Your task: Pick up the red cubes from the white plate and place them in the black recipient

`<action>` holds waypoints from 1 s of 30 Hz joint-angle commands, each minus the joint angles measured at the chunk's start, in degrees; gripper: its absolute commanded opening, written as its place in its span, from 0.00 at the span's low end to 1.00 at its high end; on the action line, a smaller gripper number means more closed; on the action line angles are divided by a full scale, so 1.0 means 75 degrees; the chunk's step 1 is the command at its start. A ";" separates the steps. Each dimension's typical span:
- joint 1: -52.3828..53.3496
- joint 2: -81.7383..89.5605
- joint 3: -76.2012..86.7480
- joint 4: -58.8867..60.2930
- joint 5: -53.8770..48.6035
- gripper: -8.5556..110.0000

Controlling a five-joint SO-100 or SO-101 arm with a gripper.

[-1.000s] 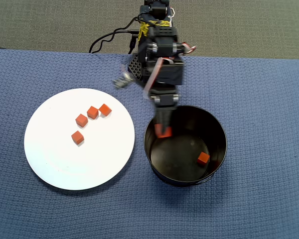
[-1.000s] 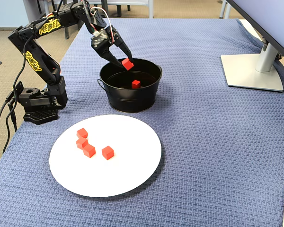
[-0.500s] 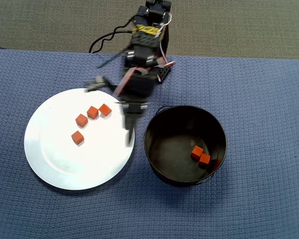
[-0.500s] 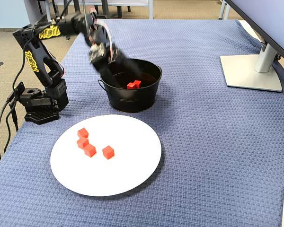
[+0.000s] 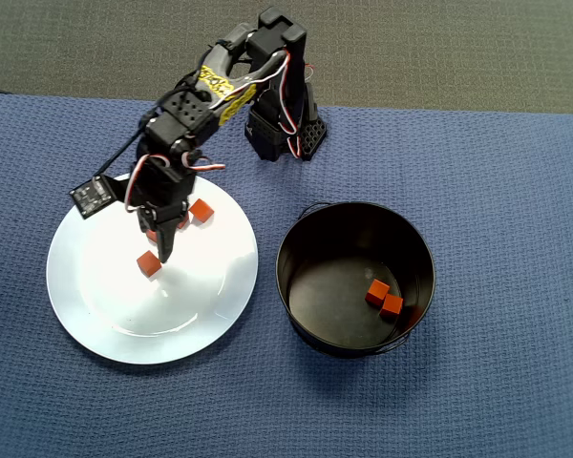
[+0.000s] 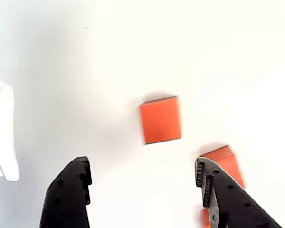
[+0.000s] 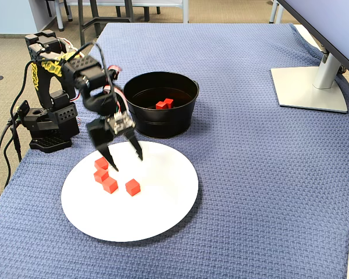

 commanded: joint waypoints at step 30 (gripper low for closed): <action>0.0000 -0.1535 0.0176 -0.2086 -0.0785 0.23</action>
